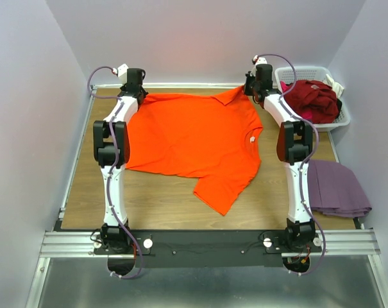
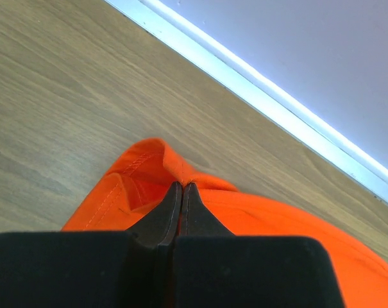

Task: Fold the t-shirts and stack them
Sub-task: Fold the flattened tshirt in 1/3 of the way

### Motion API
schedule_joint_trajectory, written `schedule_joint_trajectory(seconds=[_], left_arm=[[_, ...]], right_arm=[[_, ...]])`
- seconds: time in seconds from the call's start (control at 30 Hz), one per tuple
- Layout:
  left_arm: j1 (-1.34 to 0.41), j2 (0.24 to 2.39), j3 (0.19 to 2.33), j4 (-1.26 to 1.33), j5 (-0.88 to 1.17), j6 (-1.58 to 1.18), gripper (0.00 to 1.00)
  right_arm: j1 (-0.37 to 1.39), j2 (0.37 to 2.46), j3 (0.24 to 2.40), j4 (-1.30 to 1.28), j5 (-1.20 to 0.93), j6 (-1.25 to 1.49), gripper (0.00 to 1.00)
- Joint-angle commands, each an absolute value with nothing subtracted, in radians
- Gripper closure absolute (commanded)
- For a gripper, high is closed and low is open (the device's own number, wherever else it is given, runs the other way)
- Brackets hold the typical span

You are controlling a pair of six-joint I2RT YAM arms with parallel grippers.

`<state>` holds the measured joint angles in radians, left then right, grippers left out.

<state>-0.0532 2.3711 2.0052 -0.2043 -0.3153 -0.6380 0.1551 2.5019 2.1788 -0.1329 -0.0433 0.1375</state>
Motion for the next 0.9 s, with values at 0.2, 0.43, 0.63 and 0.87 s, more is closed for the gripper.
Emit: schedule_joint_trajectory(seconds=[0.2, 0.43, 0.63, 0.87], left_arm=[[-0.023, 2.361, 2.025, -0.141, -0.265, -0.615, 1.0], [-0.009, 2.327, 2.051, -0.133, -0.238, -0.597, 1.0], [-0.009, 2.316, 2.051, -0.135, -0.213, -0.578, 1.0], [-0.008, 2.289, 2.022, -0.15, -0.219, -0.565, 1.0]], right_arm=[[0.15, 2.502, 2.177, -0.123, -0.031, 0.144, 0.99], [0.152, 2.395, 2.047, -0.121, 0.04, 0.158, 0.99], [0.152, 2.281, 1.947, -0.121, 0.061, 0.164, 0.99], [0.15, 2.168, 1.81, -0.12, 0.055, 0.163, 0.99]])
